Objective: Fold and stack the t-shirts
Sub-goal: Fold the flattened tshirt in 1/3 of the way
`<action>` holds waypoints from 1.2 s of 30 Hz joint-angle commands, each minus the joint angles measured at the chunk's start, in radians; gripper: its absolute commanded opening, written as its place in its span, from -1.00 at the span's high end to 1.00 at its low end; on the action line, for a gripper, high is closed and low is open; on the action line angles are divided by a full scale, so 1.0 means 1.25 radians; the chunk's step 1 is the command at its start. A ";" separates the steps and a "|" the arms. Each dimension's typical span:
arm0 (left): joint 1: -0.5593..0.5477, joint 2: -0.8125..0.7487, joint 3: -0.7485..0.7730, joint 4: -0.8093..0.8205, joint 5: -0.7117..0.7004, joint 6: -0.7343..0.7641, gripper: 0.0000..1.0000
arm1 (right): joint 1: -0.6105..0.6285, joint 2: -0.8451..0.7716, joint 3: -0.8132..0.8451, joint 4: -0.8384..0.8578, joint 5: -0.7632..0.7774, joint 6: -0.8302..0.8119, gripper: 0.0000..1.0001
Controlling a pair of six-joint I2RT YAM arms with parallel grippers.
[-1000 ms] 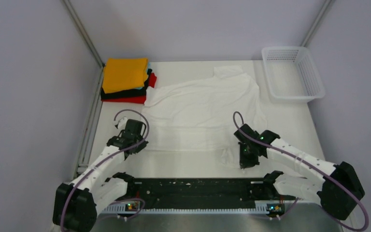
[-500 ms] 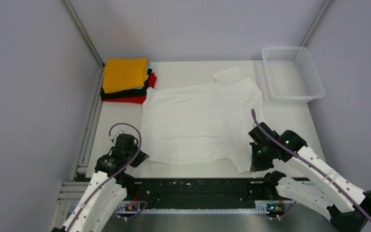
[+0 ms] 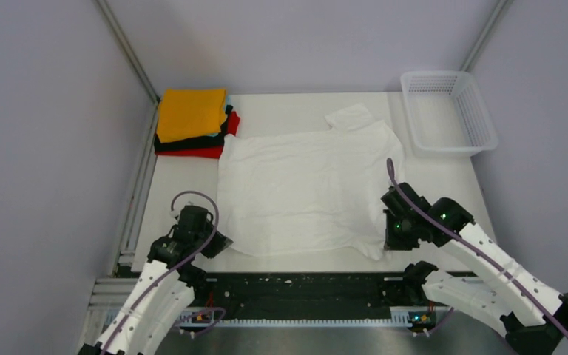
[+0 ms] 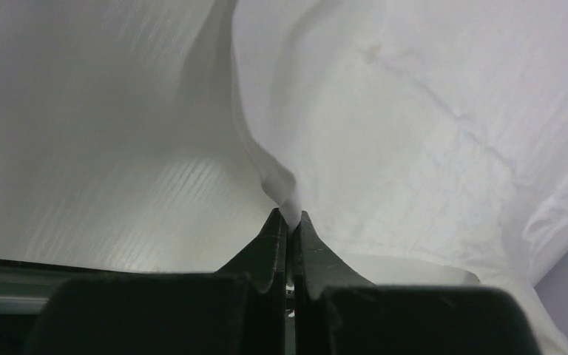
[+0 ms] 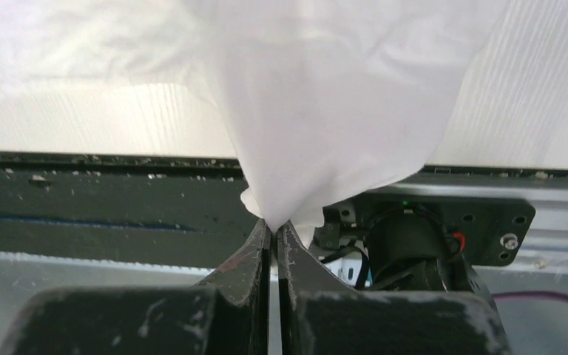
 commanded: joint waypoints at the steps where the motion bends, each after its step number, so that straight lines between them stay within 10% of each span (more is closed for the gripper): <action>1: -0.001 0.104 0.047 0.137 -0.042 0.010 1.00 | 0.009 0.045 0.053 0.132 0.091 -0.027 1.00; 11: 0.008 0.283 0.162 0.180 -0.202 0.009 1.00 | -0.013 0.143 0.071 0.402 0.283 -0.048 1.00; 36: 0.094 0.569 0.276 0.350 -0.244 0.043 1.00 | -0.254 0.440 0.180 0.683 0.096 -0.193 1.00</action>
